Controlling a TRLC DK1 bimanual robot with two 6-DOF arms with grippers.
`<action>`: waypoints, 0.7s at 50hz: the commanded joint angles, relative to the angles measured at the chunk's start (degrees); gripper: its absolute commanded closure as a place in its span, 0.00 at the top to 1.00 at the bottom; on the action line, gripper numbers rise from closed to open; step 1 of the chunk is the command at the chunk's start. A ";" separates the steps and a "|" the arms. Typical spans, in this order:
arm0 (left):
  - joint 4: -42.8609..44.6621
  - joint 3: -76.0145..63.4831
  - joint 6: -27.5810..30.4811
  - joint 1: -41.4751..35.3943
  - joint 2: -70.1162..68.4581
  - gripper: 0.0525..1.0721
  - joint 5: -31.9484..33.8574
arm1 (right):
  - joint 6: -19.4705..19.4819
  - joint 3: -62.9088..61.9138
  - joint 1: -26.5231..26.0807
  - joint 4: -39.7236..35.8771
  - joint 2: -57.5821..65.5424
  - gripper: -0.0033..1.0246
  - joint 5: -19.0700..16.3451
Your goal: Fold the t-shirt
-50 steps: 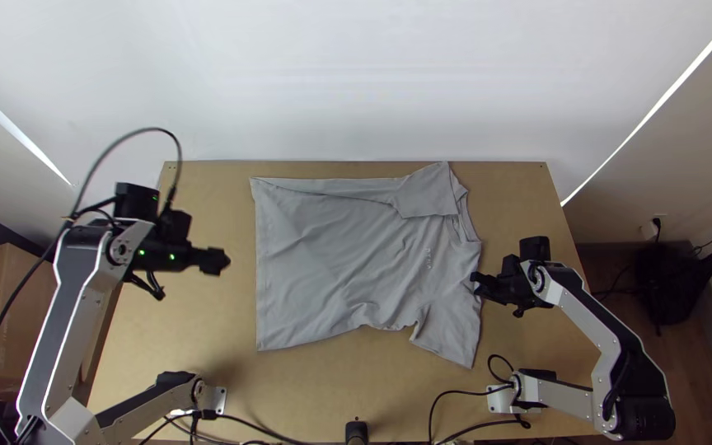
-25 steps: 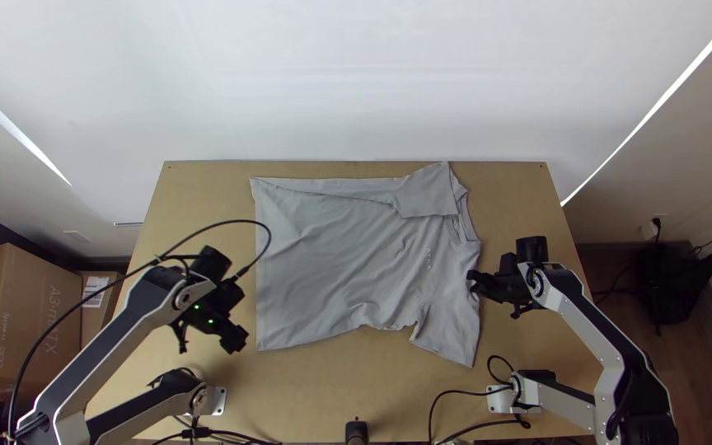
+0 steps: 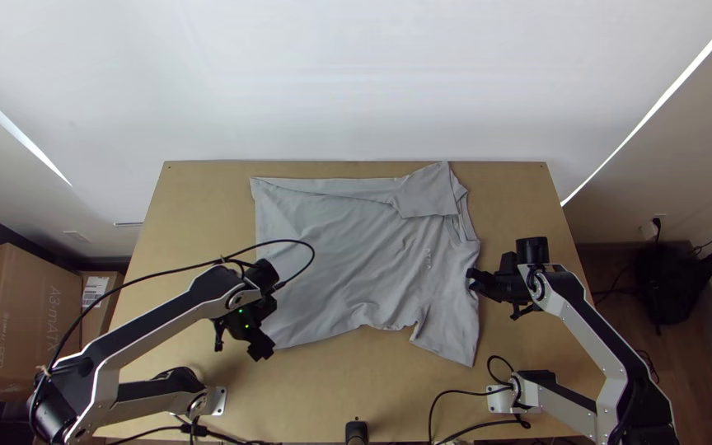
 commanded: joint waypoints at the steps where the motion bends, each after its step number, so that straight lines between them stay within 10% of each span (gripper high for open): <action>1: 0.44 -0.96 -1.78 -1.25 1.87 0.73 0.06 | 1.44 -0.85 -0.55 0.07 -0.83 0.03 0.17; 18: 2.90 -0.52 -2.92 -2.48 6.18 0.67 0.24 | 1.44 -0.85 -0.98 0.33 -0.66 0.03 0.17; 27: 6.77 -0.96 -3.45 -3.09 7.85 0.15 0.76 | 1.44 -1.29 -0.98 0.33 -0.92 0.03 0.26; 35: 8.17 -1.92 -3.36 -4.32 8.29 0.10 1.03 | 1.35 -0.76 -1.86 0.24 -1.80 0.03 0.26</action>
